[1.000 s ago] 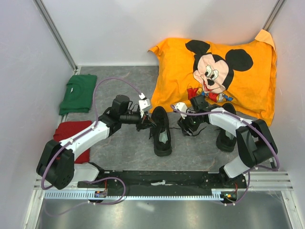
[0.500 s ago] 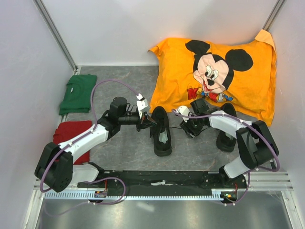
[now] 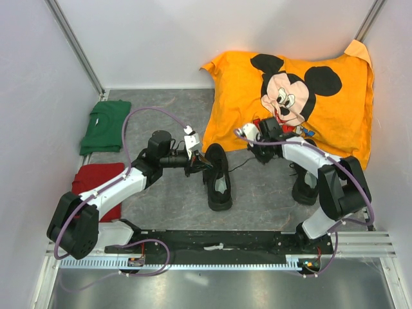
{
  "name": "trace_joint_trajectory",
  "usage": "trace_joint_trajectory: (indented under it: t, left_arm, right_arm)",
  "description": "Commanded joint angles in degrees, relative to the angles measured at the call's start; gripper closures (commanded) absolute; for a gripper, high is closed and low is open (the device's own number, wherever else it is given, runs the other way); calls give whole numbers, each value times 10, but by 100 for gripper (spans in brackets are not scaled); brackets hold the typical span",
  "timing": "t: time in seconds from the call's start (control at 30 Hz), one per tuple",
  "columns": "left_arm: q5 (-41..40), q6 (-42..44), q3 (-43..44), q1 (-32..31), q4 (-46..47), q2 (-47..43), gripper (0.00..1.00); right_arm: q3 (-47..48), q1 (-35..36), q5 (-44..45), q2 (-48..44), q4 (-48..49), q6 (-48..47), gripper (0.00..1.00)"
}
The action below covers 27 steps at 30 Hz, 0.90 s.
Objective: Tie the shoes
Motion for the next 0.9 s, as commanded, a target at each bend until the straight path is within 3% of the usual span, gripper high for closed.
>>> trace_joint_trajectory:
  t: [0.0,0.27,0.5,0.57,0.6,0.63,0.73,0.87]
  left_arm:
    - [30,21,0,-2,32,0,99]
    - [50,42,-1,-2,47,9,98]
    - [52,49,-12,-2,62,13,98]
    - [51,46,-17,-2,62,10,98]
    - [51,46,-18,-2,63,9,98]
    - [52,46,-19,-2,64,9,98]
    - [52,49,-24,-2,65,10,98]
    - [51,49,-25,-2,69,13,98]
  right_arm:
    - [120,0,-20,22,44,19,100]
    - [309,73,-214,94,61,95,100]
    - [381,151,-274,183,49,209,100]
    - [374,162,-286,184,45,201,98]
    - [370,164,-293,181,43,196,91]
    - [368,164,-306,179,26,191,69]
    - [387,163,-301,182,-36,156,39]
    - [414,150,-277,168,-86,111,27]
